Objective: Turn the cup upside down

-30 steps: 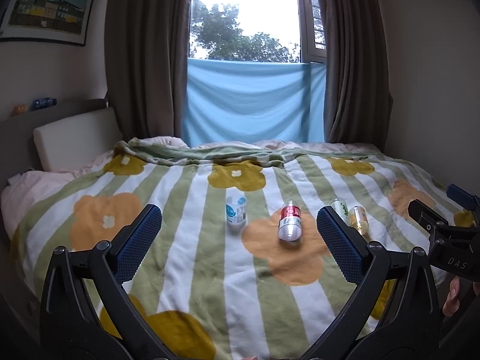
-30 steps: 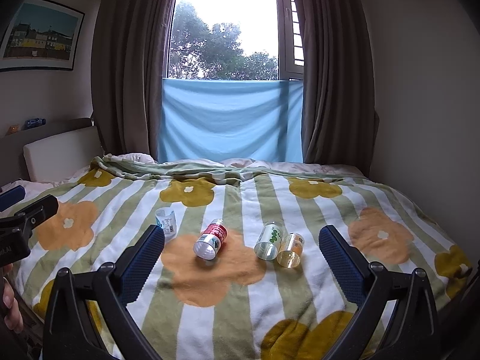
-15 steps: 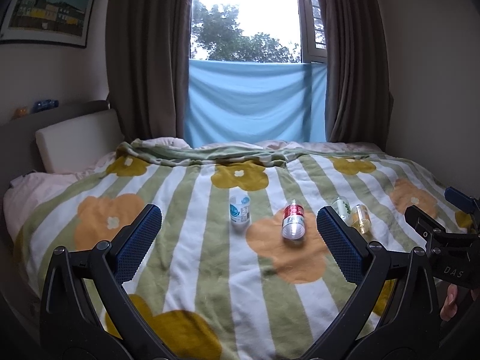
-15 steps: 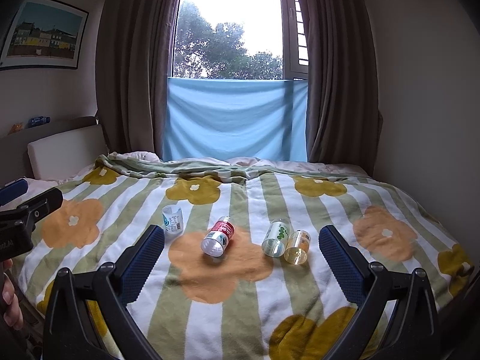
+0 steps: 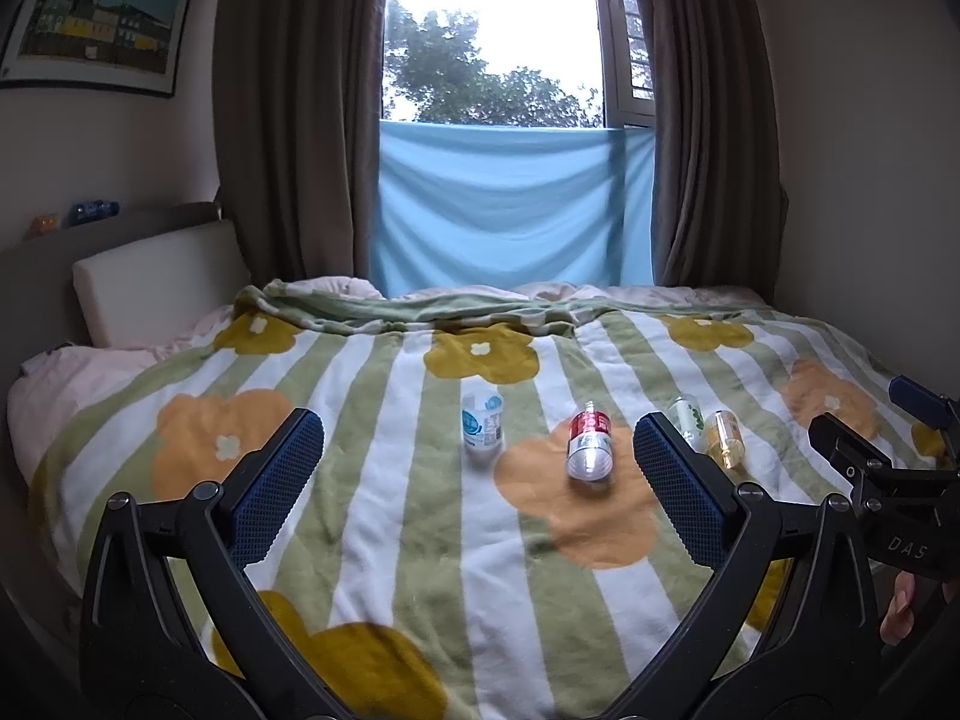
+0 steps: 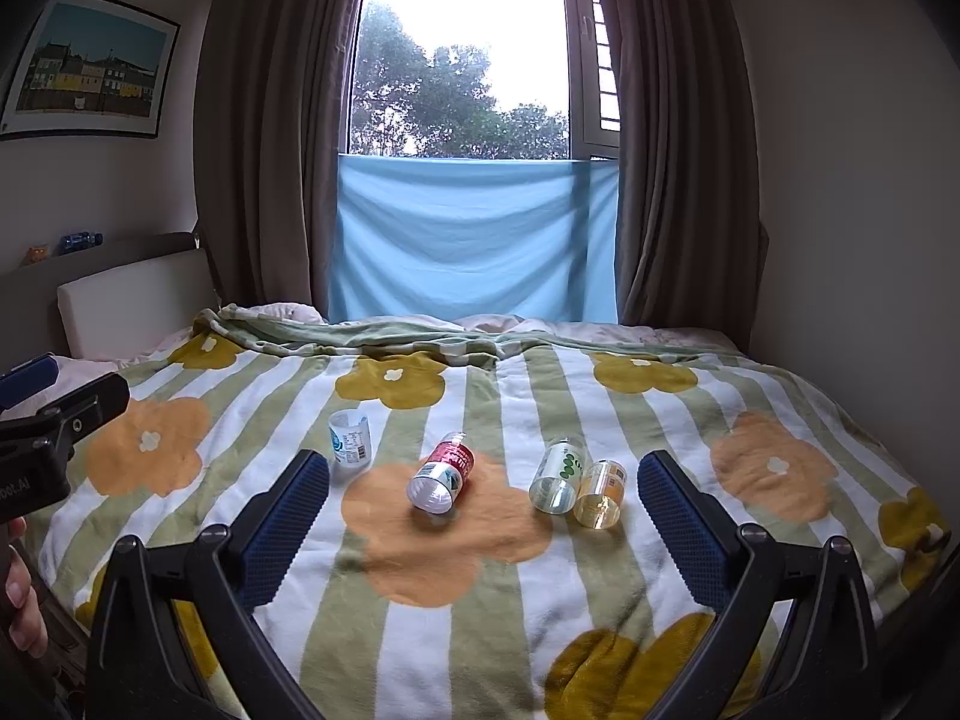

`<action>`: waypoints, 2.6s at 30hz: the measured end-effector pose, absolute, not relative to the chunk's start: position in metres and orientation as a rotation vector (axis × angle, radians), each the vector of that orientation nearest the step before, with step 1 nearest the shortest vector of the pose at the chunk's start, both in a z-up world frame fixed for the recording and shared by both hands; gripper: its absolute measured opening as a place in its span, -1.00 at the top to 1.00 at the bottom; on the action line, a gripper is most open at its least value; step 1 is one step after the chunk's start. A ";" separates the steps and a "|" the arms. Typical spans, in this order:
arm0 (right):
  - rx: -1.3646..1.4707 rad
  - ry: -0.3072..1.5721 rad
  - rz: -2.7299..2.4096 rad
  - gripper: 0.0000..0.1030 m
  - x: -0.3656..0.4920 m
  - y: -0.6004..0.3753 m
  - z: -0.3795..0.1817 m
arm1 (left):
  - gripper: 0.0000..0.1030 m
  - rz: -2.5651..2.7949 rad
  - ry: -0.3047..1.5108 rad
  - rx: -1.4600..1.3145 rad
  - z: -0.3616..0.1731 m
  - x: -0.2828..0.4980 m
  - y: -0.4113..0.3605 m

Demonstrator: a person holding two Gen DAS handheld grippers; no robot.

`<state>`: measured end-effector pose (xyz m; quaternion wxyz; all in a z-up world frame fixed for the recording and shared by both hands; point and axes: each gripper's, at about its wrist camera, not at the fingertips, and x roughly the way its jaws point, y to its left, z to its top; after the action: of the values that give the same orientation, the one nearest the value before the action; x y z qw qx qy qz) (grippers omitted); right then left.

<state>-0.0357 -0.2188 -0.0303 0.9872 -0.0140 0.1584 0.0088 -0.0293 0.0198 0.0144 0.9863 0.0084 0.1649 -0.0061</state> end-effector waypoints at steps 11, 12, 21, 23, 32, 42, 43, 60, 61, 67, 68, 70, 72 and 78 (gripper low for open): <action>-0.021 0.316 0.034 -0.99 -0.037 -0.210 -0.032 | -0.99 -0.009 0.329 0.018 0.014 -0.030 0.022; -0.020 0.317 0.035 -0.99 -0.036 -0.211 -0.032 | -0.99 -0.008 0.330 0.020 0.012 -0.030 0.020; -0.017 0.317 0.034 -0.99 -0.036 -0.213 -0.032 | -0.99 -0.009 0.330 0.020 0.013 -0.029 0.020; -0.016 0.318 0.035 -0.99 -0.036 -0.214 -0.032 | -0.99 -0.008 0.331 0.020 0.013 -0.029 0.020; -0.017 0.322 0.046 -0.99 -0.033 -0.212 -0.035 | -0.99 -0.002 0.333 0.018 0.009 -0.029 0.020; -0.065 0.392 0.182 -0.99 0.052 -0.180 -0.062 | -0.99 0.080 0.372 -0.003 -0.005 -0.014 0.051; -0.072 0.407 0.202 -0.99 0.066 -0.173 -0.068 | -0.99 0.092 0.377 -0.005 -0.007 -0.013 0.055; -0.126 0.670 0.342 -0.89 0.306 -0.048 -0.199 | -0.99 0.217 0.478 -0.054 -0.054 0.042 0.126; -0.124 0.683 0.339 -0.87 0.314 -0.046 -0.204 | -0.99 0.218 0.485 -0.057 -0.057 0.046 0.129; -0.155 0.740 0.315 -0.48 0.355 -0.030 -0.232 | -0.99 0.222 0.522 -0.071 -0.075 0.065 0.141; -0.159 0.747 0.312 -0.41 0.360 -0.028 -0.235 | -0.99 0.223 0.526 -0.071 -0.078 0.068 0.143; -0.159 0.747 0.316 -0.31 0.367 -0.026 -0.238 | -0.99 0.224 0.534 -0.073 -0.082 0.072 0.145; -0.167 0.740 0.315 -0.24 0.373 -0.022 -0.236 | -0.99 0.223 0.542 -0.075 -0.085 0.076 0.147; -0.204 0.732 0.323 -0.14 0.392 -0.003 -0.228 | -0.99 0.222 0.563 -0.085 -0.095 0.083 0.150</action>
<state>0.3924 -0.0030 -0.2281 0.9160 -0.0993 0.3556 0.1568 0.0826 0.1498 -0.0950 0.9537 -0.0419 0.2770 0.1093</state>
